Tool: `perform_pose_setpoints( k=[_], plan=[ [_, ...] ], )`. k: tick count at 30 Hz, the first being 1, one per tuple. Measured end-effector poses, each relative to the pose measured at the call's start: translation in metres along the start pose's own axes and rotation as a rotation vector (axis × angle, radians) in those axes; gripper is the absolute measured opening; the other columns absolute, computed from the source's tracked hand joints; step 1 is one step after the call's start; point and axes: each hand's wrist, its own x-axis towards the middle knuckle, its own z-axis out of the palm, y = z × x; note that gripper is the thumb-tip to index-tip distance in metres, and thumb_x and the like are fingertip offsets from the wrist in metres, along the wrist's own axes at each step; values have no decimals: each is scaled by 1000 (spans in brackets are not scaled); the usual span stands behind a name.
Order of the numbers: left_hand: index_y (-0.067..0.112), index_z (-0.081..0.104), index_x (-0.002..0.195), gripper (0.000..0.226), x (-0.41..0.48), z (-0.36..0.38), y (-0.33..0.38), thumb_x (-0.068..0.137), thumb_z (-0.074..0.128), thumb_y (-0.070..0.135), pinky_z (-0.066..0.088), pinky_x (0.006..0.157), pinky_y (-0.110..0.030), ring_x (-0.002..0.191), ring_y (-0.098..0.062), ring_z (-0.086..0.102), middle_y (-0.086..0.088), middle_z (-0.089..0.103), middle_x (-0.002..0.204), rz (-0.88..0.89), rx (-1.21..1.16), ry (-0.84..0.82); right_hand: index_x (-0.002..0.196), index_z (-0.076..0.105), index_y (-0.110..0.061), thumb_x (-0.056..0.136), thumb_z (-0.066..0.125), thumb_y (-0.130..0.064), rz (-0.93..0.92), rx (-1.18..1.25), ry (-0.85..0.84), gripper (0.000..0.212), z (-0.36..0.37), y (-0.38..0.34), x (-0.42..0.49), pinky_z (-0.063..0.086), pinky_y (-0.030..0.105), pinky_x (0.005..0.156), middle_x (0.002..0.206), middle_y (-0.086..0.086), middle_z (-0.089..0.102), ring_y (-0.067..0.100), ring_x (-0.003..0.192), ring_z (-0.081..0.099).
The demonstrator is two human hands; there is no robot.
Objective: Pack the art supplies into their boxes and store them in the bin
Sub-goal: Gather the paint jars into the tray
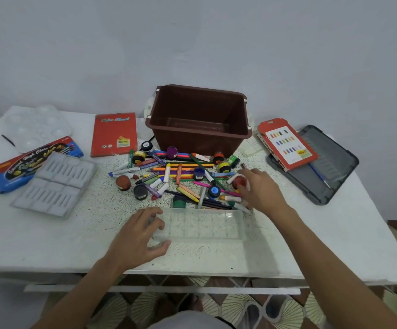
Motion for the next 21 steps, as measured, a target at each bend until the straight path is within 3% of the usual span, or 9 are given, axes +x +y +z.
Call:
perform_pose_setpoints(
  k=[3, 6, 10, 14, 18, 21],
  plan=[
    [19, 63, 91, 35, -1, -1, 0, 76, 72, 50, 48, 80, -30, 99, -12, 51, 0, 54, 123, -33, -11, -23, 130, 59, -14, 95, 55, -17, -78, -64, -2, 36, 18, 4, 11, 48, 43, 78, 113, 16, 65, 37, 97, 53],
    [20, 62, 91, 35, 0, -2, 1, 76, 71, 50, 47, 81, -29, 99, -12, 52, 1, 53, 125, -41, -5, -37, 122, 63, -11, 92, 57, -14, -146, -85, 34, 30, 28, 11, 15, 45, 42, 75, 104, 15, 65, 35, 90, 51],
    [19, 62, 93, 36, 2, -2, 1, 77, 69, 51, 46, 80, -29, 99, -15, 53, 1, 53, 126, -44, 16, -49, 126, 64, -15, 88, 65, -14, -119, 219, 145, 38, 19, 11, 5, 42, 29, 74, 99, 9, 53, 24, 88, 50],
    [17, 63, 92, 37, 4, -2, 2, 78, 67, 51, 46, 78, -30, 95, -16, 53, -3, 54, 125, -24, 36, -50, 128, 64, -25, 88, 63, -11, 2, 528, 84, 43, 2, 6, -15, 43, 12, 74, 96, 3, 44, 15, 81, 52],
    [17, 63, 93, 36, 3, -3, 2, 78, 67, 50, 48, 77, -31, 94, -16, 53, -3, 54, 125, -10, 45, -50, 113, 68, -29, 85, 67, -9, 52, 654, -16, 34, -4, 4, -40, 51, 20, 86, 100, 1, 50, 9, 89, 58],
    [17, 62, 93, 36, 3, -3, 2, 78, 68, 49, 49, 78, -33, 95, -17, 53, -4, 54, 125, 1, 53, -50, 104, 64, -30, 85, 72, -16, -22, 669, -46, 26, 2, 6, -56, 53, 24, 88, 102, -3, 56, 4, 91, 60]
  ],
)
